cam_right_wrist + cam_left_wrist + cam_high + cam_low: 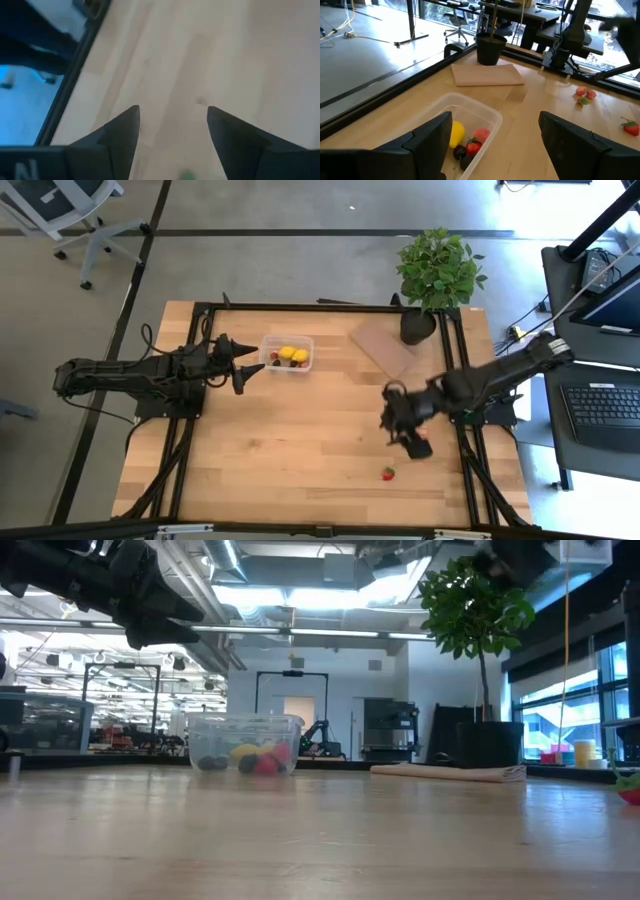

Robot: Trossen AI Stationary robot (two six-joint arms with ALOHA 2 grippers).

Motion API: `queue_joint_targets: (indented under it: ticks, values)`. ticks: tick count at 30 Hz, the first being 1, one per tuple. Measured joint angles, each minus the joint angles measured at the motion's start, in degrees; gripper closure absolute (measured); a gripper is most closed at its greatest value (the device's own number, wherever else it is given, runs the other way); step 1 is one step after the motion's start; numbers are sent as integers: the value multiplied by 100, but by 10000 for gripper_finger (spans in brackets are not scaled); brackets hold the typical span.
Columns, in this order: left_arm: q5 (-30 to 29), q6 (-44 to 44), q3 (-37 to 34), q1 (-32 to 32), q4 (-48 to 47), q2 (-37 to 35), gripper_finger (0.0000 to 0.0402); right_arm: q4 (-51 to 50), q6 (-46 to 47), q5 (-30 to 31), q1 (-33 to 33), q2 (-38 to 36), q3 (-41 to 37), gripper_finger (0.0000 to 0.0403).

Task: Pick and placing Produce into tupperware
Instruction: Put the red strawberry into the transparent bin

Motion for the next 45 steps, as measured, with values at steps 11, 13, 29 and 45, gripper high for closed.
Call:
queue_joint_targets:
  ticks: [11, 13, 29, 45]
  values:
    - [0, 0, 0, 0, -109, 0, 111, 2087, -107, 10, 1052, 695, -1597, 179]
    - [0, -2, 0, 0, -180, 0, 111, 2146, -311, 16, 1156, 885, -1628, 179]
    - [0, -37, 0, 0, -481, -1, 111, 2872, -549, -1, 1517, 2141, -1626, 179]
    - [1, -38, 0, 0, -547, 1, 111, 2876, -355, 43, 1508, 2369, -1611, 248]
